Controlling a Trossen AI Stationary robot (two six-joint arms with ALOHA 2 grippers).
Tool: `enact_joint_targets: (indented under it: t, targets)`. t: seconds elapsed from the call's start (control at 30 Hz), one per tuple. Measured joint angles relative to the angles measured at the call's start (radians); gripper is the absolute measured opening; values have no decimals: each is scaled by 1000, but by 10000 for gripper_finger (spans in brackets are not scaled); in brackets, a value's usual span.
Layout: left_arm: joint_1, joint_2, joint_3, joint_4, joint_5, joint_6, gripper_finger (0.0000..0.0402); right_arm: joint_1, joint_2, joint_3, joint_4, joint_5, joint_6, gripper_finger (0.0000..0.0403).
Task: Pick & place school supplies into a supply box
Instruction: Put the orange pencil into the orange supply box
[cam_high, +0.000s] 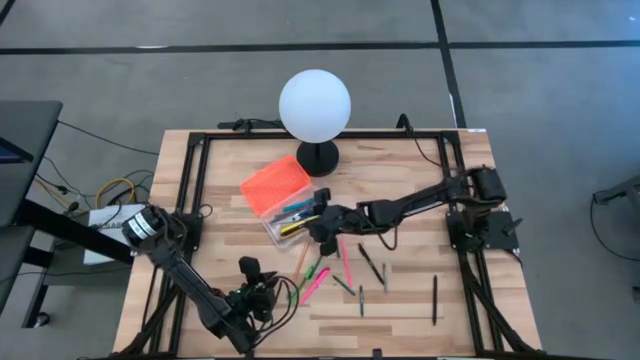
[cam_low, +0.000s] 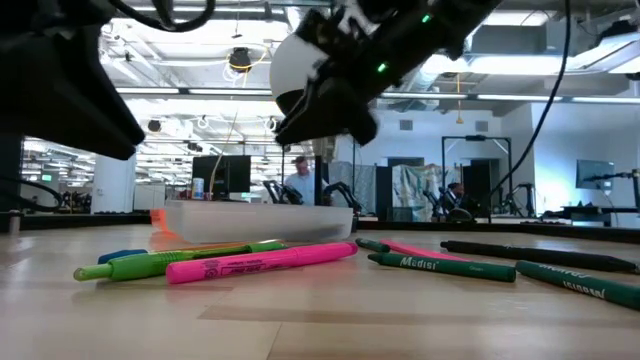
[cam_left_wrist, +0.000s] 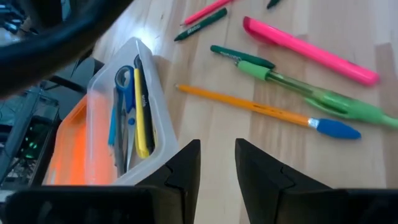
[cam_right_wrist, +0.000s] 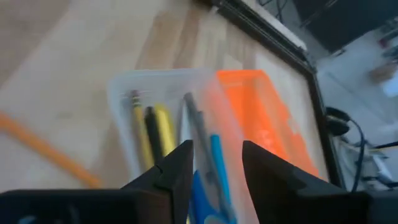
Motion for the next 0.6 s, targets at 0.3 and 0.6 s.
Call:
enact_joint_targets:
  t: [0.3,0.6]
  targets:
    - [62,0,0,108,-1,25,95,43,-271,-247,-1,-1,180,112]
    - [155,0,0,223,136,1,95,133,-573,-627,446,27,242,111]
